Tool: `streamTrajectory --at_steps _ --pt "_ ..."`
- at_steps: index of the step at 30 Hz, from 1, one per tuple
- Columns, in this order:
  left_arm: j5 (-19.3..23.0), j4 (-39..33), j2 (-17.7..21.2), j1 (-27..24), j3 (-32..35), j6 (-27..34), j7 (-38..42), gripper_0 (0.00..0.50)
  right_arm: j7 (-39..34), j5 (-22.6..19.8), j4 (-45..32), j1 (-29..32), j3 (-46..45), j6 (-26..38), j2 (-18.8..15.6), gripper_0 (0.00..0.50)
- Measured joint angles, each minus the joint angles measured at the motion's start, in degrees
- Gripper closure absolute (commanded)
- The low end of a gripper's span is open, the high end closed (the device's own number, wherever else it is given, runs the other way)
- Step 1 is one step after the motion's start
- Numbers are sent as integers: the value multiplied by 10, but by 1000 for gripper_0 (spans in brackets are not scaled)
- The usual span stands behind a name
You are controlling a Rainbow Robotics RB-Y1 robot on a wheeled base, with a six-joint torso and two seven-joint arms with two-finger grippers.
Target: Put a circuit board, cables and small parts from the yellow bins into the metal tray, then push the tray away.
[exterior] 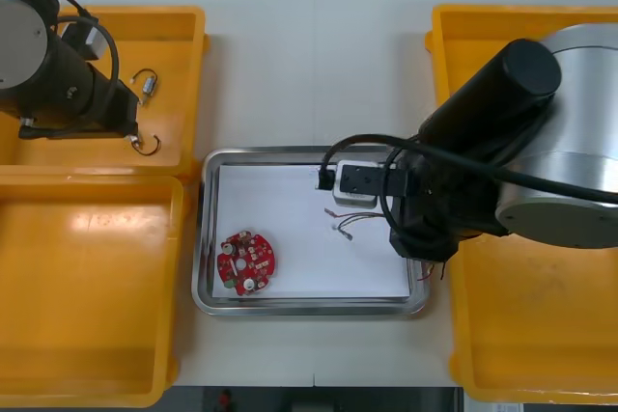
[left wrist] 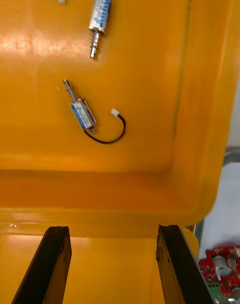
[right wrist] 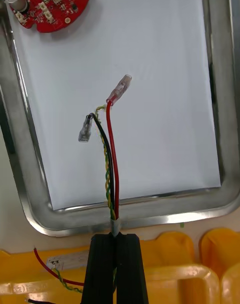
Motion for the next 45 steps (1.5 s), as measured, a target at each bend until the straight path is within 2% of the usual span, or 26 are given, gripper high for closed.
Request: streamTrajectory --at_steps 3,14,22,27,32,33,35,36,37,38,43,44,45 --pt "-4 39 0 -13 0 -13 0 0 22 12 18 0 25 -21 10 500" --pt "-28 200 -16 -62 -1 -88 0 0 22 60 87 -1 130 -120 26 500" --pt "-52 255 -27 -65 -32 -151 0 0 22 78 142 -1 177 -171 31 500" --pt "-57 283 -28 -65 -42 -180 0 0 22 105 162 -1 198 -182 35 500" --pt "-57 309 -29 -65 -48 -208 0 0 23 109 177 -1 204 -183 41 499" --pt "-57 315 -29 -65 -51 -214 0 0 23 109 179 -1 204 -183 43 447" --pt "-57 325 -29 -65 -59 -226 0 0 23 109 182 -1 204 -183 47 148" --pt "-57 330 -29 -65 -63 -232 0 0 23 109 184 -1 204 -183 48 83" --pt "-57 335 -29 -65 -68 -237 0 0 23 110 184 -1 204 -183 49 40" --pt "-57 339 -29 -65 -72 -241 0 0 23 110 184 -1 204 -183 50 2" --pt "-57 363 -30 -65 -92 -265 0 0 23 118 184 -1 204 -183 51 0" --pt "-57 365 -30 -66 -95 -268 0 62 23 122 184 -1 204 -183 51 0" --pt "-58 365 -30 -67 -98 -270 0 232 23 128 184 -1 204 -183 51 0"
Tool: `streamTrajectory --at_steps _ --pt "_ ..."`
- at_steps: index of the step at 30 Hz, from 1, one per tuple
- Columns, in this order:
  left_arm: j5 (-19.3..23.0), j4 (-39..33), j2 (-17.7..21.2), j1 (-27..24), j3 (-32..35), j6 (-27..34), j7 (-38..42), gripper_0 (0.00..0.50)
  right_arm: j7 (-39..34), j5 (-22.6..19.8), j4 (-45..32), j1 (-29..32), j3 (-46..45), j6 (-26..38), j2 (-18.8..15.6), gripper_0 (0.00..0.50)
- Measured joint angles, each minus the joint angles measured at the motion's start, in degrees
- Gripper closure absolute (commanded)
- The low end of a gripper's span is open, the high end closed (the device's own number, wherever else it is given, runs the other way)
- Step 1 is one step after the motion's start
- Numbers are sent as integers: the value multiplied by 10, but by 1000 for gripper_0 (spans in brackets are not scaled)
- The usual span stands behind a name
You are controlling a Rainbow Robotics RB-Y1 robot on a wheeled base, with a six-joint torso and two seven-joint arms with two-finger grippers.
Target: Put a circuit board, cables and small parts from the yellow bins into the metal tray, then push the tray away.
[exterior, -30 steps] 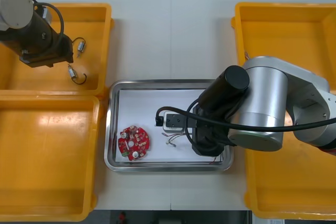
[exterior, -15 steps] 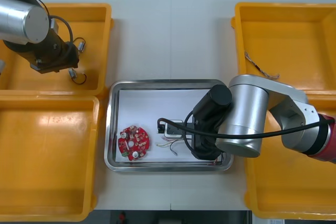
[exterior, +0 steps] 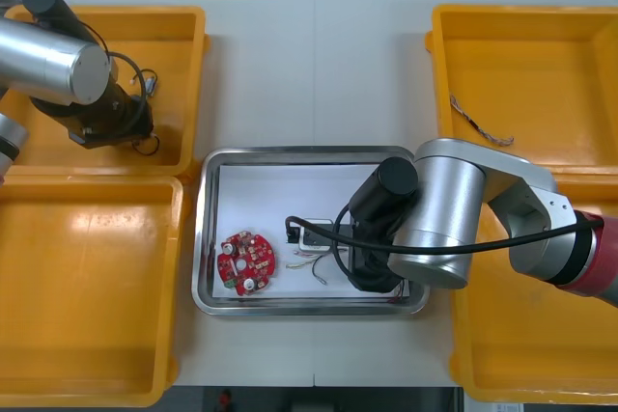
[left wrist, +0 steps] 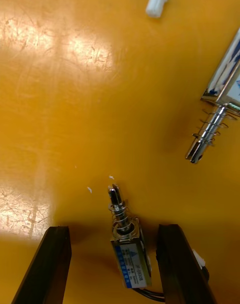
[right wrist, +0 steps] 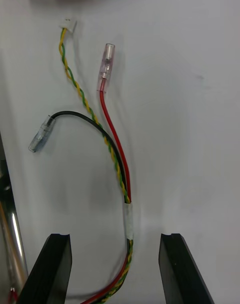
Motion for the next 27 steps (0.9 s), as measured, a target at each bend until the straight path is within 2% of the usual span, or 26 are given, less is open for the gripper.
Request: streamTrajectory --at_steps 1,10,15,24,27 --pt "0 0 0 -2 -2 0 0 493 0 6 -1 0 0 0 0 0" --pt "0 -3 0 -6 -5 17 0 500 0 11 -12 -1 -8 19 2 0" --pt "0 -43 0 -6 22 84 0 500 0 11 -21 -1 -54 94 20 0" --pt "-1 -163 -1 -6 74 197 0 498 0 11 -40 -1 -207 277 88 0" --pt "-1 -205 -1 -6 75 234 0 498 0 10 -61 -1 -254 280 98 0"
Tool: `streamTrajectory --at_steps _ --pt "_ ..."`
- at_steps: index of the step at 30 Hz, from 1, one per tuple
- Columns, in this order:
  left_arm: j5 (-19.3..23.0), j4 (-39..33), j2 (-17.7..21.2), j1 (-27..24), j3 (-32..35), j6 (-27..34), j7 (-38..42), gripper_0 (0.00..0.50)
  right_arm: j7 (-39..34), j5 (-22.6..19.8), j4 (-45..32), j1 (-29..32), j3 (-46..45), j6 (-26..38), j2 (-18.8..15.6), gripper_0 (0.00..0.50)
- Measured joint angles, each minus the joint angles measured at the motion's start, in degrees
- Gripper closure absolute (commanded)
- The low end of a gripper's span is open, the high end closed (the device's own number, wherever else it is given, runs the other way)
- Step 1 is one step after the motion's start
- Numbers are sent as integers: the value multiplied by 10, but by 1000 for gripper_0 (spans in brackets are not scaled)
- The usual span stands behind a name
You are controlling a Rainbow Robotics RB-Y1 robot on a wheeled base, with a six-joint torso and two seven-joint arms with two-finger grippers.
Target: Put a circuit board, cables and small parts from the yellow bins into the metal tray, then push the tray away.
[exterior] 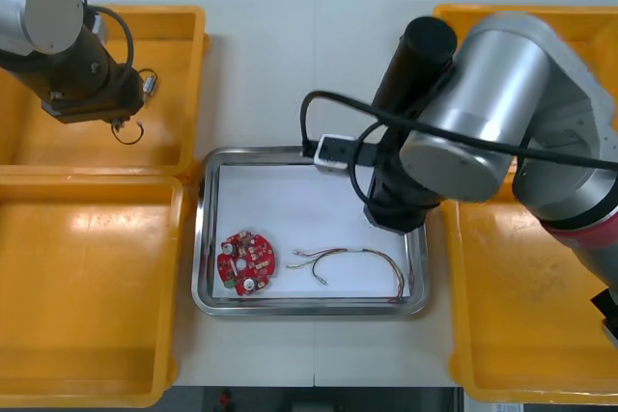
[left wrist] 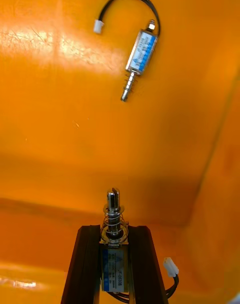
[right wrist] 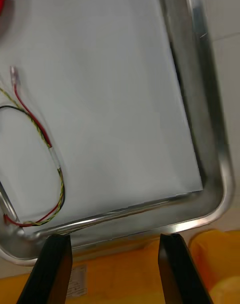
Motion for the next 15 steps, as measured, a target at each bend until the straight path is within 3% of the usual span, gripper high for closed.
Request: streamTrajectory --at_steps 5,15 --pt "13 -65 -3 0 0 52 0 500 0 -1 -41 0 -66 0 1 0" --pt "34 -172 -18 0 -47 59 0 497 -1 -57 -47 1 -214 0 -31 0"
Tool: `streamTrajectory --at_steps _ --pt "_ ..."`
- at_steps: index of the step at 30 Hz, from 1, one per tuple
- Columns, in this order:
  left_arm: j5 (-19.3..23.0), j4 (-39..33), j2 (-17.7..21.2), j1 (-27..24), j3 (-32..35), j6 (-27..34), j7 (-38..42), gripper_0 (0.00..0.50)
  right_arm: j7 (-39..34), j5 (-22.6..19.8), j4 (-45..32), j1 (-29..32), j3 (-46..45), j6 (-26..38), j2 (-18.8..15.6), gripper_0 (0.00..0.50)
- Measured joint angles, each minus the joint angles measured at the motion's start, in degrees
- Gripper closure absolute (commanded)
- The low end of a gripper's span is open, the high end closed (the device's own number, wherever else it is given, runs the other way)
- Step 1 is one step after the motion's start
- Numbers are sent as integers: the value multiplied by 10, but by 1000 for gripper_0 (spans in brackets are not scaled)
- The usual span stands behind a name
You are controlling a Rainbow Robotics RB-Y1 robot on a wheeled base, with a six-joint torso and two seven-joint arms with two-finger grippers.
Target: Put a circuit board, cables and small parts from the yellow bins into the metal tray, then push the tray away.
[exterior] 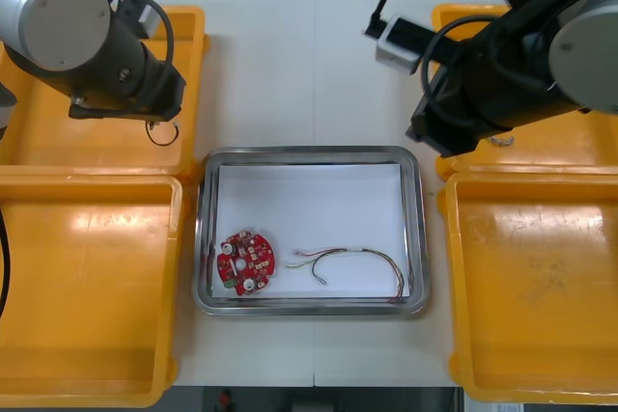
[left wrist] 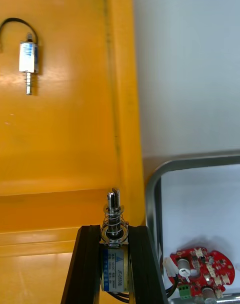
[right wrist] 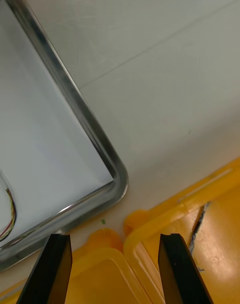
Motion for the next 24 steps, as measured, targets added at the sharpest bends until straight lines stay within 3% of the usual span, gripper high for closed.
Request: streamTrajectory --at_steps 6,13,18,24 --pt "10 -20 -14 0 -59 0 12 498 -6 0 42 4 -82 0 -18 0" --pt "10 -20 -29 7 -123 -4 128 498 -6 52 79 4 -123 0 -31 0" --pt "-17 -20 -31 24 -168 -50 144 498 -8 90 114 4 -137 0 -31 0" --pt "-36 5 -32 35 -208 -106 144 498 -10 97 141 4 -140 0 -31 0"
